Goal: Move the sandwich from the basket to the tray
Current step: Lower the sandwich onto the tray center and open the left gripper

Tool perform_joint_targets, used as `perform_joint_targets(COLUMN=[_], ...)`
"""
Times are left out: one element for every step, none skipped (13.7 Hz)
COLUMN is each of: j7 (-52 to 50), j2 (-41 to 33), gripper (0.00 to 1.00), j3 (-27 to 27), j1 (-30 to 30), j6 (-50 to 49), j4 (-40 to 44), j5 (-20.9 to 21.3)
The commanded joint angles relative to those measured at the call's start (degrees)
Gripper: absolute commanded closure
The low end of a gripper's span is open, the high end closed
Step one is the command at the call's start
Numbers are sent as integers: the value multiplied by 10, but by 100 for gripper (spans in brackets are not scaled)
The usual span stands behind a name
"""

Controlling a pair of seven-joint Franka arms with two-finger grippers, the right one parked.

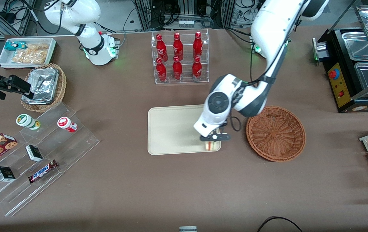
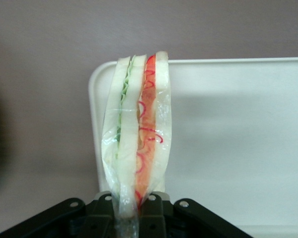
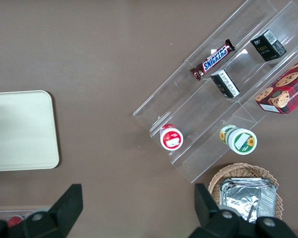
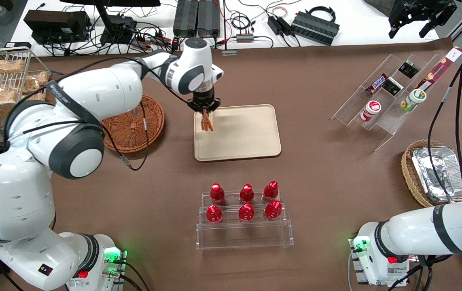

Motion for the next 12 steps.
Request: perform_joint_targets(j7=[-50, -70, -83, -92, -100, -105, -115, -120, -122, -122, -123, -124], j2=[30, 46, 64, 78, 86, 89, 94, 99, 105, 106, 107, 108], gripper=[100, 100, 99, 99, 99, 99, 99, 99, 98, 97, 96, 95], j3=[-10, -23, -36, -44, -45, -45, -45, -45, -44, -44, -44, -45], j1=[-21, -21, -21, -24, -35, -41, -50, -58, -62, -62, -63, -63], j6=[-11, -11, -11, -11, -12, -12, -11, -10, -9, -9, -9, -9], j4=[57, 74, 95, 113, 125, 126, 126, 126, 126, 126, 126, 126], j5=[-2, -1, -1, 0, 0, 0, 1, 2, 3, 3, 3, 4])
